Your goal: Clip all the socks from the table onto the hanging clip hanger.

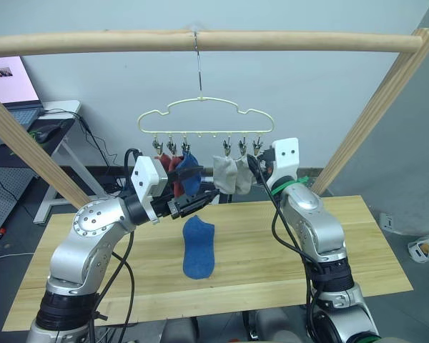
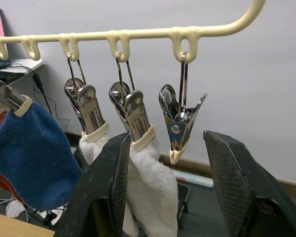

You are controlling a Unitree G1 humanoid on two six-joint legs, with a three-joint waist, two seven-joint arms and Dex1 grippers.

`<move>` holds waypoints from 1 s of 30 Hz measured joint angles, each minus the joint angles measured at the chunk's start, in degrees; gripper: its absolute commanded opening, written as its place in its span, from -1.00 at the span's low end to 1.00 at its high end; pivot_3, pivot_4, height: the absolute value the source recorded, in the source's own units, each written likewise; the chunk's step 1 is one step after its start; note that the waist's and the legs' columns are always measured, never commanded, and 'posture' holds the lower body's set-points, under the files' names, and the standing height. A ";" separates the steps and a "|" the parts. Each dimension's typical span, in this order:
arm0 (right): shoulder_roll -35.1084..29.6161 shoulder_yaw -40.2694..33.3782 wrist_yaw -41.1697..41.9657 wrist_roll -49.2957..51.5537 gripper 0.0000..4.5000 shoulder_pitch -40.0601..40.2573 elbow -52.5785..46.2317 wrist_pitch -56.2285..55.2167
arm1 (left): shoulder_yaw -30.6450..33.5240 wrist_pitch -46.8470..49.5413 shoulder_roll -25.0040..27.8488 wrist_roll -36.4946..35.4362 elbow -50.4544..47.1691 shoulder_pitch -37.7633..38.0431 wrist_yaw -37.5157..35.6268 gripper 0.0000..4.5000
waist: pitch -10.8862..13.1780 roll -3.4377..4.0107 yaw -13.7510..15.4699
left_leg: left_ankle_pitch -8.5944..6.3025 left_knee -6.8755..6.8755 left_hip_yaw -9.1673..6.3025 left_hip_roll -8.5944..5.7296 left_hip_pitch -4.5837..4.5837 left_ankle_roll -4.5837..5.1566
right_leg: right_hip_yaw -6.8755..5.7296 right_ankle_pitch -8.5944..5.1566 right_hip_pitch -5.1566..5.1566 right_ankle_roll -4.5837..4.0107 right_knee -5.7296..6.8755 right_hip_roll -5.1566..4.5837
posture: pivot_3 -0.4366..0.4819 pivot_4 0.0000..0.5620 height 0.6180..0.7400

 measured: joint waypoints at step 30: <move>2.31 -0.71 -2.47 -3.43 0.08 -5.62 10.73 -8.94 | -0.84 -0.08 0.00 0.64 0.05 -0.26 -0.45 0.54 | 0.00 0.01 -0.03 | 0.00 -0.01 0.00 0.00 0.00 0.00 | 0.00 0.01 0.00 0.00 0.00 0.00 | -0.28 -0.56 1.00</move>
